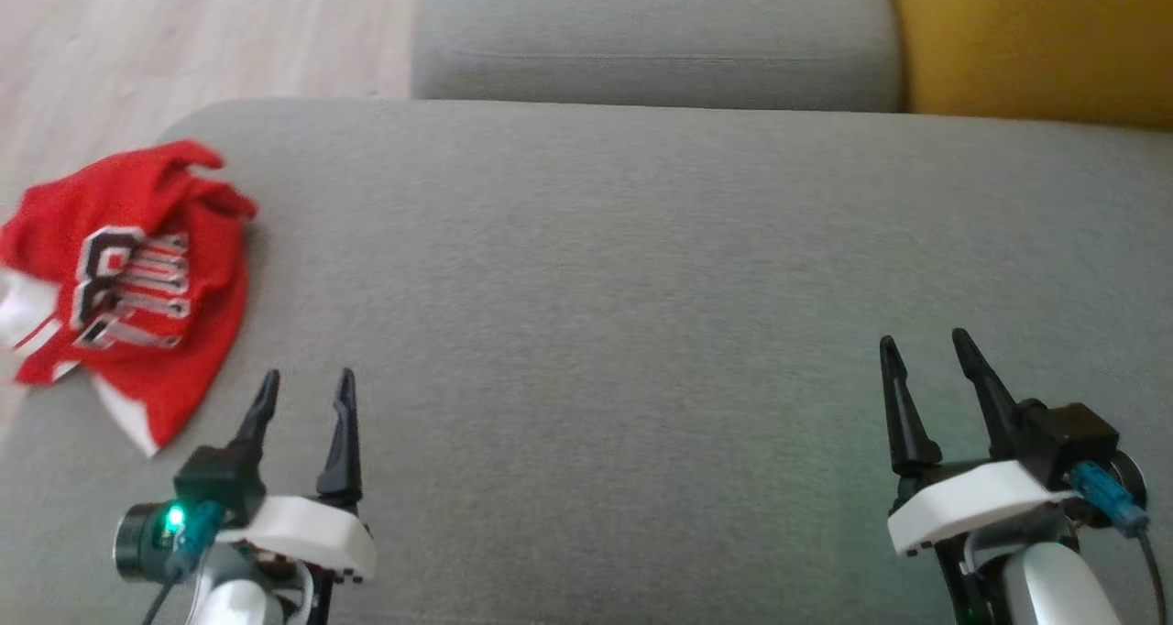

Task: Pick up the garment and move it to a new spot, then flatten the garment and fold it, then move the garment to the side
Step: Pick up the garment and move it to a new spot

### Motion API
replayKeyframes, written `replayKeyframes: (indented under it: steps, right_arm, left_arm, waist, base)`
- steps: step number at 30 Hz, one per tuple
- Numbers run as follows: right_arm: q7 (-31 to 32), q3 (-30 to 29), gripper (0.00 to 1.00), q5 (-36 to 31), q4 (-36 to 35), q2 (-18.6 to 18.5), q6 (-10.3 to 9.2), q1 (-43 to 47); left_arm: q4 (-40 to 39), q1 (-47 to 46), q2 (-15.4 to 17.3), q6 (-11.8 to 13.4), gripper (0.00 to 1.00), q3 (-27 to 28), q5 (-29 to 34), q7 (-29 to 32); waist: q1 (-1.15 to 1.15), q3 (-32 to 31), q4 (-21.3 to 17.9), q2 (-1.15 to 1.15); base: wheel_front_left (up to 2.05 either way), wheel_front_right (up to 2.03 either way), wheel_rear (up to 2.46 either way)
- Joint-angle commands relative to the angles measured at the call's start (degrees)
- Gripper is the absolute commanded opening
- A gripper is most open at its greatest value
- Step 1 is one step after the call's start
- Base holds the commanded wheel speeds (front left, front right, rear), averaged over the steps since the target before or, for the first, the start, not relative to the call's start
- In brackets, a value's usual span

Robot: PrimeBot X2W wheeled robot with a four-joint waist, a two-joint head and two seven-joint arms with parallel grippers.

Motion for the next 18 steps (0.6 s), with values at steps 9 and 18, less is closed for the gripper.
replayKeyframes:
  steps: [9,18]
  right_arm:
    - [1.23,3.51,1.00,0.73,-5.36,-0.16,-0.05,-1.09]
    - [1.84,4.29,1.00,0.53,-6.56,-0.16,-0.05,-0.96]
  left_arm:
    - [-2.87,-3.53,0.03,-0.49,1.00,4.93,-0.39,-0.77]
    - [-3.91,-2.46,-0.61,-0.97,1.00,7.34,-0.26,-0.77]
  waist:
    - [0.00,0.28,10.18,0.00]
    - [0.00,0.37,14.06,0.00]
  base:
    - [0.00,0.00,0.00]
    - [0.00,0.00,0.00]
